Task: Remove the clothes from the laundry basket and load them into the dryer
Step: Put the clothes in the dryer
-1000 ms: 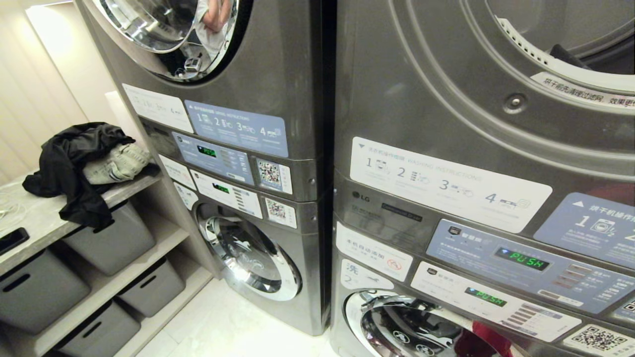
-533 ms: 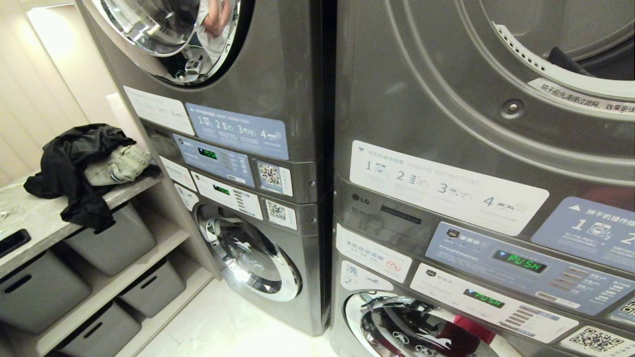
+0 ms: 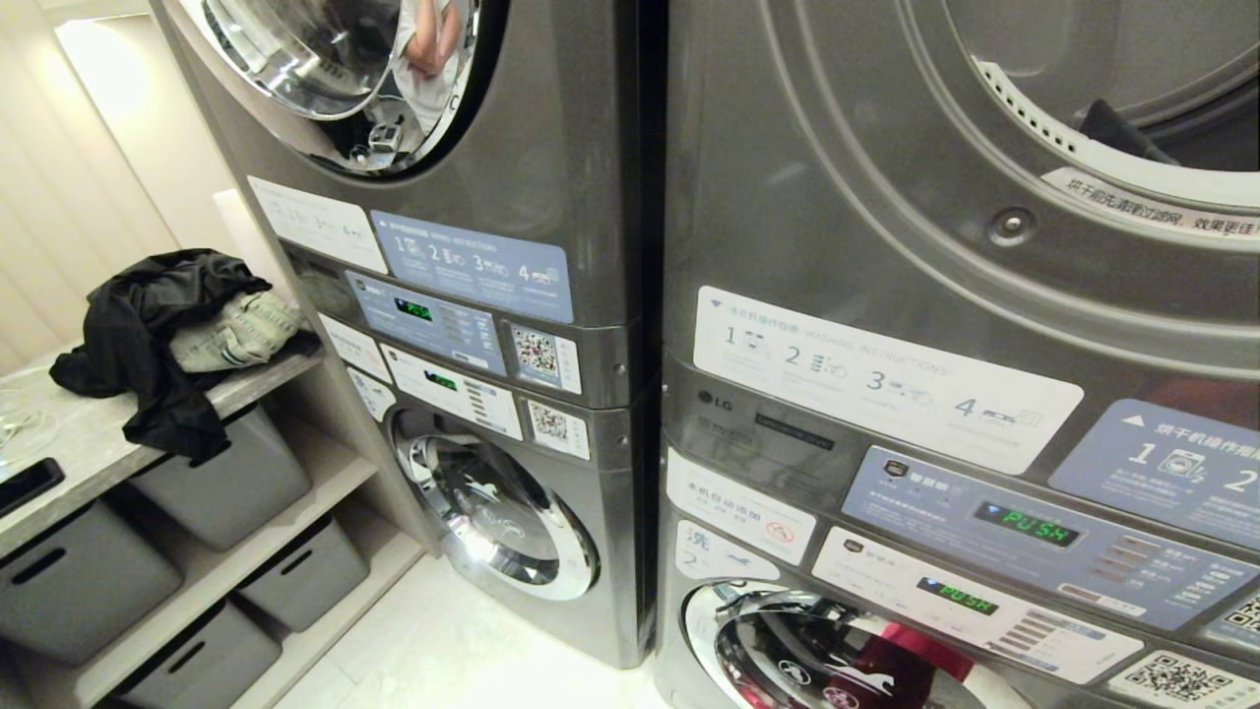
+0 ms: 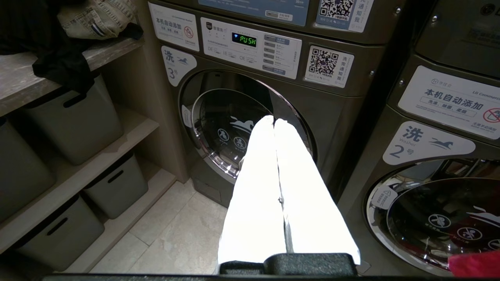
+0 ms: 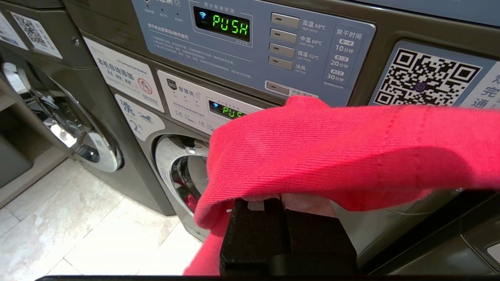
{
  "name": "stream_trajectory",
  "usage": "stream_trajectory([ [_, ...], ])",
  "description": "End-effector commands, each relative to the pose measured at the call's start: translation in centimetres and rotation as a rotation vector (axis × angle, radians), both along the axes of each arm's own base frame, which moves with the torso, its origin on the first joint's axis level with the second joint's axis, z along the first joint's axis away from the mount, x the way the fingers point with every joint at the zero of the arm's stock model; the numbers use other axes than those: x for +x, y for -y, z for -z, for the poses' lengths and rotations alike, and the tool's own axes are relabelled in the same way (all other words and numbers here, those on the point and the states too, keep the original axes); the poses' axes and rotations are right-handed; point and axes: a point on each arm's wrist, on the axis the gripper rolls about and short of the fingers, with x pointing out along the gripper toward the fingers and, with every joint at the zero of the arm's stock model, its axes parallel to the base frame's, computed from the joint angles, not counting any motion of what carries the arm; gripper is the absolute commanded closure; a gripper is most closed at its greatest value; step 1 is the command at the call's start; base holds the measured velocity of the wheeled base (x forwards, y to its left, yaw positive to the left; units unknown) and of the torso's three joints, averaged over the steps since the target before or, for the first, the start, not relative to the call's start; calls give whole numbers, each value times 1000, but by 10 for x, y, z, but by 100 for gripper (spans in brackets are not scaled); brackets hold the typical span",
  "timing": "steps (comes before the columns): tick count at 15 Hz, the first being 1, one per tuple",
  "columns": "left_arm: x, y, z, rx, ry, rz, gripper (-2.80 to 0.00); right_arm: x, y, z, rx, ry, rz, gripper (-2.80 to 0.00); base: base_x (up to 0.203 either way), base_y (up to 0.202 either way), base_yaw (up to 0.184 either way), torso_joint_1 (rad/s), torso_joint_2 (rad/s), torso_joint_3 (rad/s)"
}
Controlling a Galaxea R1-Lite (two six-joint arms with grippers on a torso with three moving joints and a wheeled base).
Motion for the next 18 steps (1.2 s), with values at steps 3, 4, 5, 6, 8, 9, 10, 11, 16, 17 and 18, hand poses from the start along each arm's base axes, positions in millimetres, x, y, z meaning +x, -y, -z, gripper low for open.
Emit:
stream_trajectory([
  [3,2,0,9,0,-30,0,0,0,0,0,-3,-1,0,0,0,0,0,59,-111,-55],
  [4,2,0,9,0,-30,-2,0,0,0,0,-3,-1,0,0,0,0,0,63,-125,-61],
  [5,2,0,9,0,-30,0,0,0,0,0,-1,-1,0,0,0,0,0,80,-131,-66],
  [6,2,0,9,0,-30,0,0,0,0,0,-3,-1,0,0,0,0,0,43,-82,-44],
  [8,2,0,9,0,-30,-2,0,0,0,0,-1,-1,0,0,0,0,0,70,-128,-58],
  [9,2,0,9,0,-30,-1,0,0,0,0,2,-1,0,0,0,0,0,48,-93,-43],
  [10,2,0,9,0,-31,-2,0,0,0,0,3,-1,0,0,0,0,0,66,-117,-54],
  [11,3,0,9,0,-31,0,0,0,0,0,3,-1,0,0,0,0,0,70,-107,-57],
  [16,3,0,9,-2,-31,-2,0,0,0,0,3,-1,0,0,0,0,0,60,-111,-58],
  [17,2,0,9,-2,-30,0,0,0,0,0,3,-1,0,0,0,0,0,78,-123,-78],
  [18,2,0,9,-2,-30,-2,0,0,0,0,4,-1,0,0,128,0,0,29,-105,-39],
])
